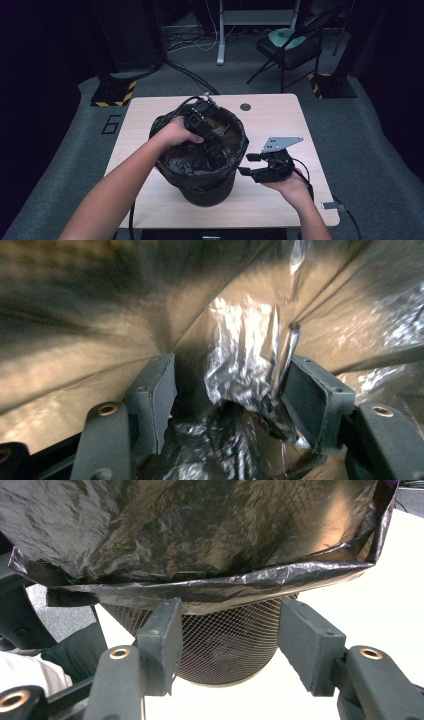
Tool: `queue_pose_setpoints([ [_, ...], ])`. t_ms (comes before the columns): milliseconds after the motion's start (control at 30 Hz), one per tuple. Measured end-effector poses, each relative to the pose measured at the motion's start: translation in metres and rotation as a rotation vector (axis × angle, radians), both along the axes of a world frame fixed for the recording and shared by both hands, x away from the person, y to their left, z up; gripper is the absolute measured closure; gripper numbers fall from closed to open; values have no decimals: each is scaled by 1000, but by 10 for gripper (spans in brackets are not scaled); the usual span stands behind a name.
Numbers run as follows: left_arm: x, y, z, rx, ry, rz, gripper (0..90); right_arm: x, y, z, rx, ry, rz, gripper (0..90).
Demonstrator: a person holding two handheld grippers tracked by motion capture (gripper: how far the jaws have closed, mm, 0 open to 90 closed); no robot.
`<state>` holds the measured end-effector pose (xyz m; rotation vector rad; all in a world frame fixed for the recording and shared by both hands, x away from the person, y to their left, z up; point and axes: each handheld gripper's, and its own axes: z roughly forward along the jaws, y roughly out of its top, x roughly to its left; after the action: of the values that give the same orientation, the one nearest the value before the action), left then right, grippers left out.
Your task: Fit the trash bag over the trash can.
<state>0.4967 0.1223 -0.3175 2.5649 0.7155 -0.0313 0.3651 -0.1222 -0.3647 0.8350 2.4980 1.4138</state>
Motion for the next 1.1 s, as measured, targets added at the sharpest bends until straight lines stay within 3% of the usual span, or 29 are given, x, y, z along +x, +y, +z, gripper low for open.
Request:
queue_pose_setpoints([
  [167, -1, -3, -9, 48, 46, -11, 375, -1, 1, -1, -4, -1, -1, 423],
  [367, -2, -3, -11, 63, 43, -28, 374, -1, 2, -1, -9, -1, 0, 423],
  [467, -2, -2, -7, 50, 36, -28, 373, -2, 2, -1, -6, -5, 0, 423],
  [600, -8, 1, 14, -5, -32, -43, 365, -3, -1, 0, 1, -10, -2, 421],
  [700, -23, 13, 39, -82, -101, -56, 360, -3, -3, 1, 6, -10, -9, 420],
  [767, -33, 24, 51, -107, -126, -68, 360, -3, -5, 2, 7, -13, -13, 420],
  [933, -52, 60, 65, -133, -180, -38, 347, -4, -9, 5, 8, -21, -27, 418],
  [1033, -60, 86, 67, -180, -190, 12, 331, -5, -12, 7, 19, -26, -37, 406],
  [1100, -67, 104, 69, -204, -217, 40, 319, -5, -13, 8, 36, -22, -52, 401],
])
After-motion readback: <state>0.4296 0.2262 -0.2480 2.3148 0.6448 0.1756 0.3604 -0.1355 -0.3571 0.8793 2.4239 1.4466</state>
